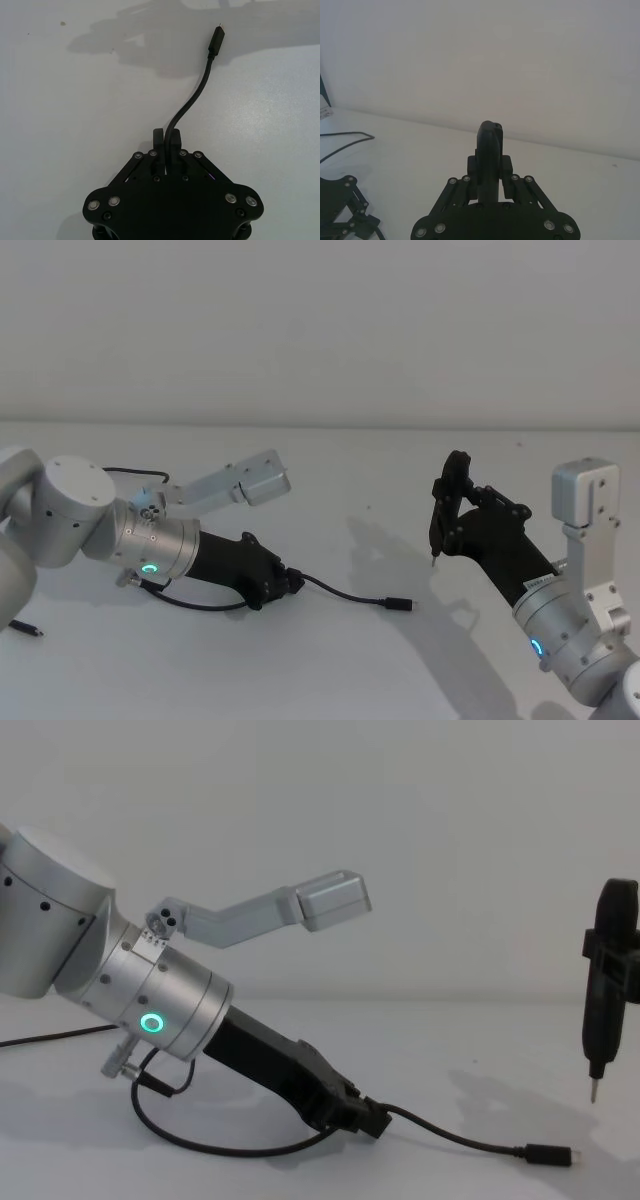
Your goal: Pick up the data cable with the one hand.
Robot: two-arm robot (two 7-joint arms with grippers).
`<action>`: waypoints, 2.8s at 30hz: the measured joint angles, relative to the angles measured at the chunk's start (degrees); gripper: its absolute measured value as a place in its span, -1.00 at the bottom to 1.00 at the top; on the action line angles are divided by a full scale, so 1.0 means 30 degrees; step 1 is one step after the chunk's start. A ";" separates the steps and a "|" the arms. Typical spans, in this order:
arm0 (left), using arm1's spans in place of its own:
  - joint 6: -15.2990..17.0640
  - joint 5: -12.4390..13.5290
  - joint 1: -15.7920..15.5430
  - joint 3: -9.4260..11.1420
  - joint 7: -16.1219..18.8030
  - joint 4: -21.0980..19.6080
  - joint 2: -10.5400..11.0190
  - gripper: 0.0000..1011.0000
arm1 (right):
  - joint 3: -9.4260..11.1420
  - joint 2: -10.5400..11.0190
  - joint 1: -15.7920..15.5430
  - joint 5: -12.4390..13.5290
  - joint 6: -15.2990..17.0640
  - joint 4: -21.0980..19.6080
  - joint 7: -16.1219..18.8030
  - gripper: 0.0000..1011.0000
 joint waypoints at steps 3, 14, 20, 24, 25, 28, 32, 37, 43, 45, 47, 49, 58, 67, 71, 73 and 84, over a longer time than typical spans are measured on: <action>0.0000 -0.0005 -0.0004 0.0009 0.0015 0.0000 0.0004 -0.88 | 0.0005 -0.0002 -0.0001 0.0001 0.0000 -0.0002 0.0000 -0.46; -0.0272 -0.0038 0.0192 -0.0172 0.0650 -0.0598 0.0247 -0.88 | 0.0286 -0.0061 -0.0203 0.0369 -0.0017 -0.0641 0.0324 -0.46; -0.0630 -0.0243 0.0453 -0.0557 0.1235 -0.1276 0.0519 -0.88 | 0.0571 -0.0096 -0.0357 0.0834 0.0006 -0.1405 0.0641 -0.46; -0.0845 -0.0460 0.0632 -0.0857 0.1590 -0.1732 0.0704 -0.88 | 0.0737 -0.0124 -0.0432 0.1144 0.0140 -0.1852 0.0836 -0.46; -0.0879 -0.0506 0.0657 -0.0899 0.1646 -0.1792 0.0725 -0.88 | 0.0757 -0.0128 -0.0443 0.1192 0.0164 -0.1911 0.0865 -0.46; -0.1036 -0.0728 0.0813 -0.1158 0.1879 -0.2139 0.0864 -0.88 | 0.0891 -0.0180 -0.0488 0.1437 0.0352 -0.2248 0.1008 -0.46; -0.1215 -0.1094 0.1028 -0.1516 0.2156 -0.2582 0.1065 -0.88 | 0.0974 -0.0238 -0.0502 0.1621 0.0569 -0.2440 0.1111 -0.46; -0.1327 -0.1385 0.1183 -0.1788 0.2350 -0.2913 0.1223 -0.88 | 0.1012 -0.0317 -0.0500 0.1734 0.0770 -0.2544 0.1195 -0.46; -0.1422 -0.1633 0.1317 -0.2015 0.2518 -0.3197 0.1351 -0.88 | 0.1051 -0.0468 -0.0456 0.1689 0.0862 -0.2552 0.1179 -0.46; -0.1450 -0.1703 0.1349 -0.2070 0.2562 -0.3271 0.1383 -0.88 | 0.1069 -0.0538 -0.0418 0.1585 0.0855 -0.2516 0.1142 -0.46; -0.1460 -0.1733 0.1369 -0.2100 0.2584 -0.3306 0.1405 -0.88 | 0.1089 -0.0606 -0.0381 0.1493 0.0823 -0.2462 0.1061 -0.46; -0.1470 -0.1765 0.1390 -0.2131 0.2608 -0.3347 0.1420 -0.88 | 0.1114 -0.0648 -0.0351 0.1438 0.0800 -0.2420 0.1028 -0.46; -0.1529 -0.1899 0.1459 -0.2255 0.2697 -0.3497 0.1492 -0.88 | 0.1284 -0.0901 -0.0160 0.1249 0.0703 -0.2260 0.0889 -0.46; -0.1546 -0.1967 0.1488 -0.2314 0.2740 -0.3571 0.1526 -0.88 | 0.1449 -0.1092 0.0005 0.1245 0.0845 -0.2188 0.0913 -0.46; -0.1552 -0.1983 0.1495 -0.2331 0.2749 -0.3590 0.1532 -0.88 | 0.1500 -0.1156 0.0034 0.1289 0.1032 -0.2186 0.0996 -0.46; -0.1557 -0.1985 0.1497 -0.2334 0.2752 -0.3594 0.1533 -0.88 | 0.1519 -0.1201 0.0060 0.1307 0.1123 -0.2190 0.1021 -0.46; -0.1567 -0.2011 0.1516 -0.2359 0.2771 -0.3622 0.1550 -0.88 | 0.1536 -0.1393 0.0192 0.1323 0.1514 -0.2179 0.1149 -0.46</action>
